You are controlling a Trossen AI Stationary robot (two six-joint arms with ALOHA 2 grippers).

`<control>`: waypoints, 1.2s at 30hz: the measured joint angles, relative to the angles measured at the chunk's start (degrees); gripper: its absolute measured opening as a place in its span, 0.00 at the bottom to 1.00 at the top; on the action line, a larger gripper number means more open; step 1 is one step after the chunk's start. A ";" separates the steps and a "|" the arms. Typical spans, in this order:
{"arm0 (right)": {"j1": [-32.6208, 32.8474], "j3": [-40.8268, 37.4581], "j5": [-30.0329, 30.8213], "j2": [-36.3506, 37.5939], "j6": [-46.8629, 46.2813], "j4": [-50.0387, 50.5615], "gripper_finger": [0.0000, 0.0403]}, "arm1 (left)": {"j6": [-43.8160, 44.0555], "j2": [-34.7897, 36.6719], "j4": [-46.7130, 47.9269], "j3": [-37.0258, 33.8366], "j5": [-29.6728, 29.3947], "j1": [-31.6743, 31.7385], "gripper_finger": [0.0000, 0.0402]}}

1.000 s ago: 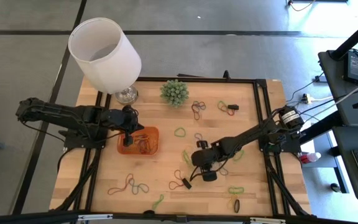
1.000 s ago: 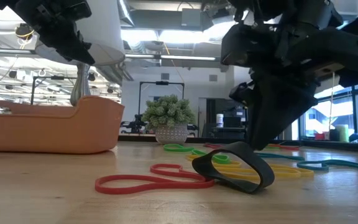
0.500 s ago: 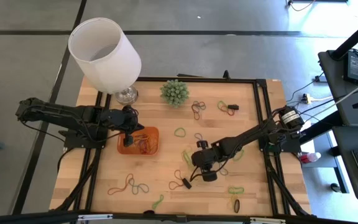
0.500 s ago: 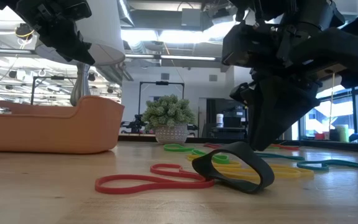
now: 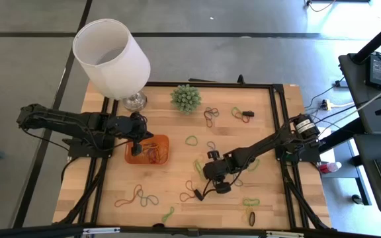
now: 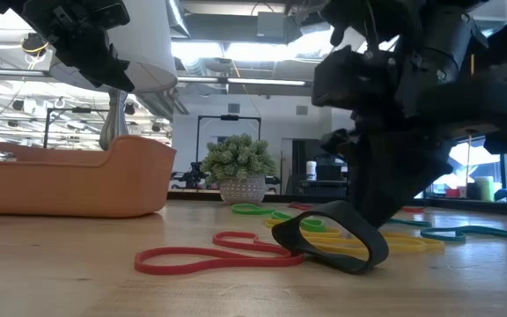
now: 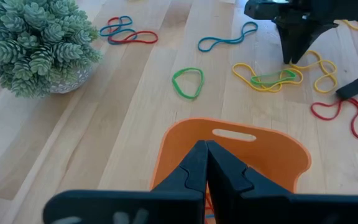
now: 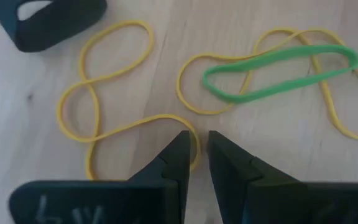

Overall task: Pick and place rubber bands into bin
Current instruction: Put the yellow rubber band into the orange bin

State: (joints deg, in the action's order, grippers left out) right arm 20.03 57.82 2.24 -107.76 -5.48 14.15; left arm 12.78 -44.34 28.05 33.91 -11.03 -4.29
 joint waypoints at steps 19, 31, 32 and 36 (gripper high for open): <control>0.02 -0.33 3.95 9.18 -1.82 7.44 0.00 | 0.07 0.00 0.02 -0.02 0.20 0.01 0.01; -0.41 -0.33 14.14 26.67 -1.61 12.42 0.00 | 0.00 0.00 0.09 -0.02 0.20 -0.01 0.01; -0.46 -0.33 14.90 27.62 -1.01 12.14 0.00 | 0.00 -0.02 0.06 -0.02 0.21 -0.01 0.01; -2.30 -0.33 17.45 29.18 -0.18 7.12 0.00 | 0.00 -0.02 0.05 -0.02 0.20 -0.01 0.01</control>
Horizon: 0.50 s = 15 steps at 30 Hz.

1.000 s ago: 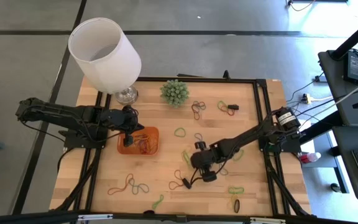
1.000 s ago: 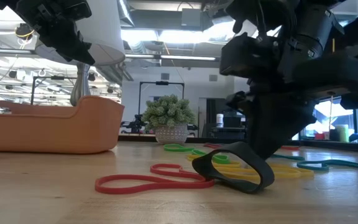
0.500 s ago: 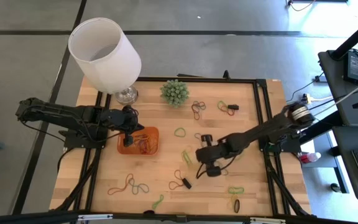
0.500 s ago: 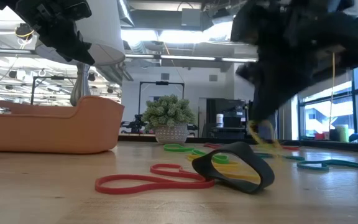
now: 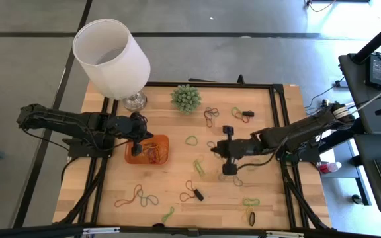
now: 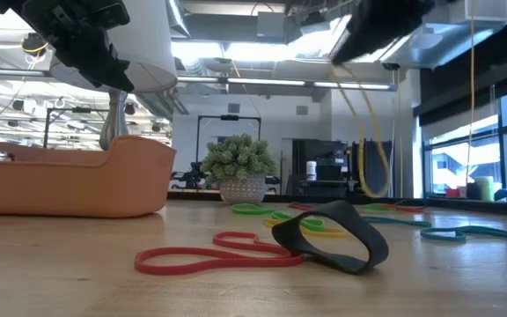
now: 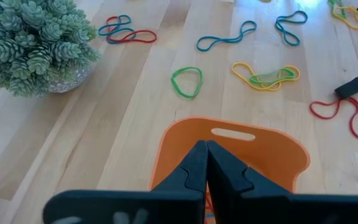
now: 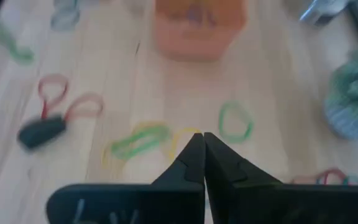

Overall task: Pick and place rubber bands into bin
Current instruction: Put the yellow rubber band into the orange bin

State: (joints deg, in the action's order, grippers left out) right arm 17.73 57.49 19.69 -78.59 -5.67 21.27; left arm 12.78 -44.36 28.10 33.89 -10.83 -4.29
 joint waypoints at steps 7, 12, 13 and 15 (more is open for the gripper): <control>-5.56 0.09 0.11 -3.06 3.17 -15.09 0.00 | -0.02 0.02 -0.09 0.00 -1.53 0.00 0.01; -10.27 0.11 -5.76 -6.04 6.36 -30.59 0.00 | -0.02 0.00 -0.21 0.00 -2.48 0.00 0.01; -11.17 0.11 -6.93 -6.56 6.76 -33.36 0.00 | -0.02 0.00 -0.26 0.00 -2.79 0.00 0.01; -12.86 0.47 -8.56 -7.77 7.62 -37.92 0.00 | -0.04 0.00 -0.24 0.00 -4.05 0.00 0.01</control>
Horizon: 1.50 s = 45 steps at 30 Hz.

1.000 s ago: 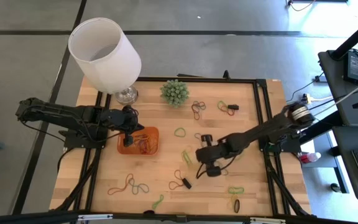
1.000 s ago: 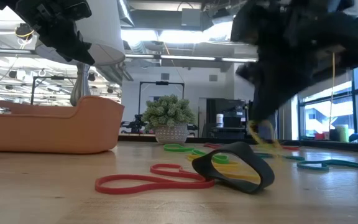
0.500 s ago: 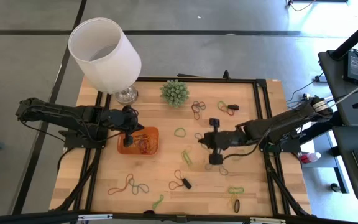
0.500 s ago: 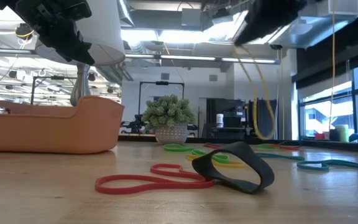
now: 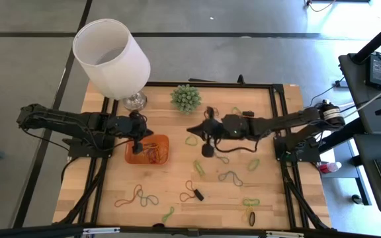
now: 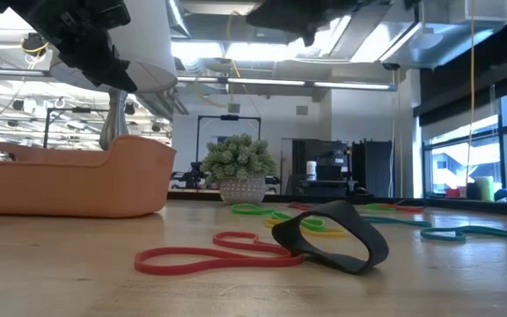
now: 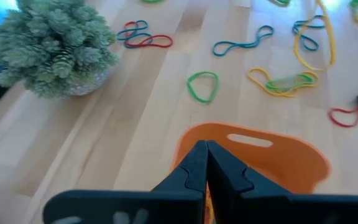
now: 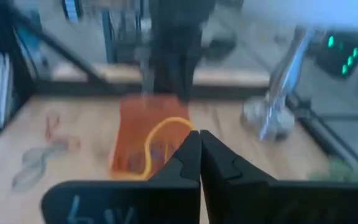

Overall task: Pick and place rubber bands into bin
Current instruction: Put the yellow rubber band into the orange bin

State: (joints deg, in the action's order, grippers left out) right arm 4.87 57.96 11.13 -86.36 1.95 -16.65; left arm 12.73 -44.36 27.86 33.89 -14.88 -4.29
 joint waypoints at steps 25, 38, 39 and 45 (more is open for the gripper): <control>-3.88 35.06 -13.02 -36.65 0.07 10.39 0.00 | -1.53 9.92 3.82 0.00 -4.70 -0.06 0.01; -3.94 61.46 -15.77 -53.20 -1.65 33.42 0.00 | -4.98 15.07 -6.46 -10.41 -0.44 -0.11 0.01; -3.97 62.20 -15.77 -53.68 -1.67 34.72 0.00 | -4.98 15.96 -6.57 -11.01 -0.46 -0.11 0.01; -3.97 62.26 -15.38 -54.99 -1.70 39.74 0.00 | -4.66 21.62 -6.01 -12.92 -0.48 -0.11 0.01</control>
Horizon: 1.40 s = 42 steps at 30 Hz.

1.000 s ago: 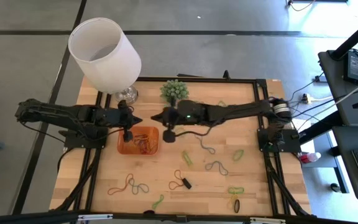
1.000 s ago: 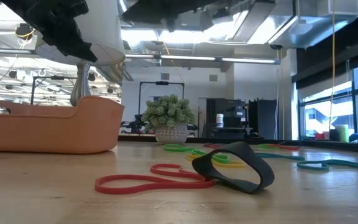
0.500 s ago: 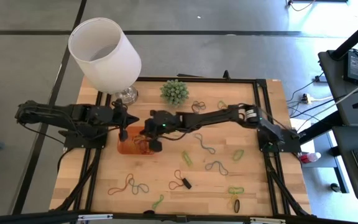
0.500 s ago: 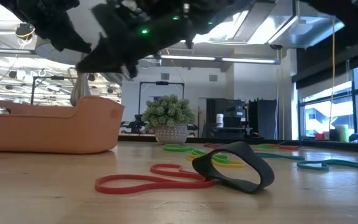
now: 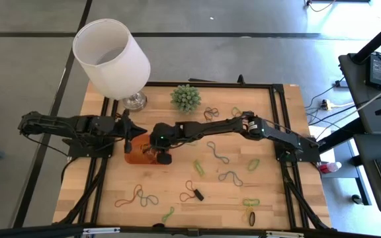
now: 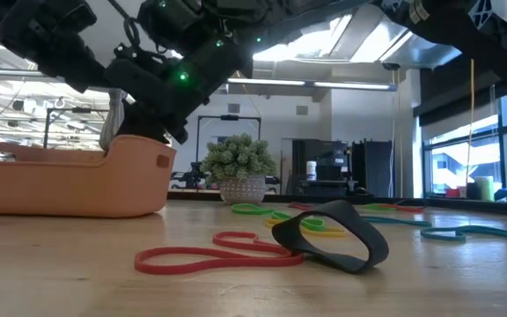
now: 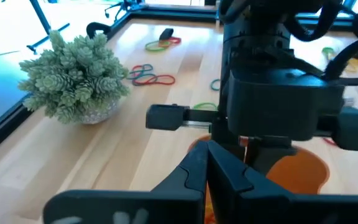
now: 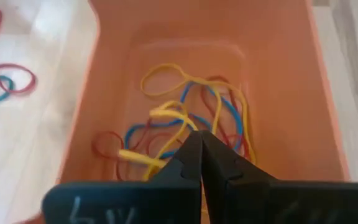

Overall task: Pick and place rubber bands into bin
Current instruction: Put the yellow rubber band into the orange bin, then put the green rubber band into the orange bin

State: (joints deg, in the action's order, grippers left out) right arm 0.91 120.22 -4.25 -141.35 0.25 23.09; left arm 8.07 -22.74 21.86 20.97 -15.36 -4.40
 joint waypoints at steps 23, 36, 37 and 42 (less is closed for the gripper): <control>-0.50 -0.44 0.22 1.62 0.47 4.13 0.30 | 1.71 2.25 2.06 -0.02 0.00 0.00 0.01; -0.98 -2.49 2.69 8.39 3.16 9.41 0.03 | 1.89 2.23 2.78 -0.04 -1.07 0.00 0.01; -1.05 -4.10 2.69 9.48 3.11 9.43 0.03 | 2.12 2.24 2.85 -0.04 -1.04 0.00 0.01; -1.59 -19.32 5.08 19.21 0.95 1.93 0.01 | 2.26 2.25 3.27 -0.06 -0.06 0.00 0.01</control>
State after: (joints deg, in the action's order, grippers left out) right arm -0.68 100.90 0.83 -122.14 1.20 25.02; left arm 10.33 -20.49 25.12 20.91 -15.42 -4.41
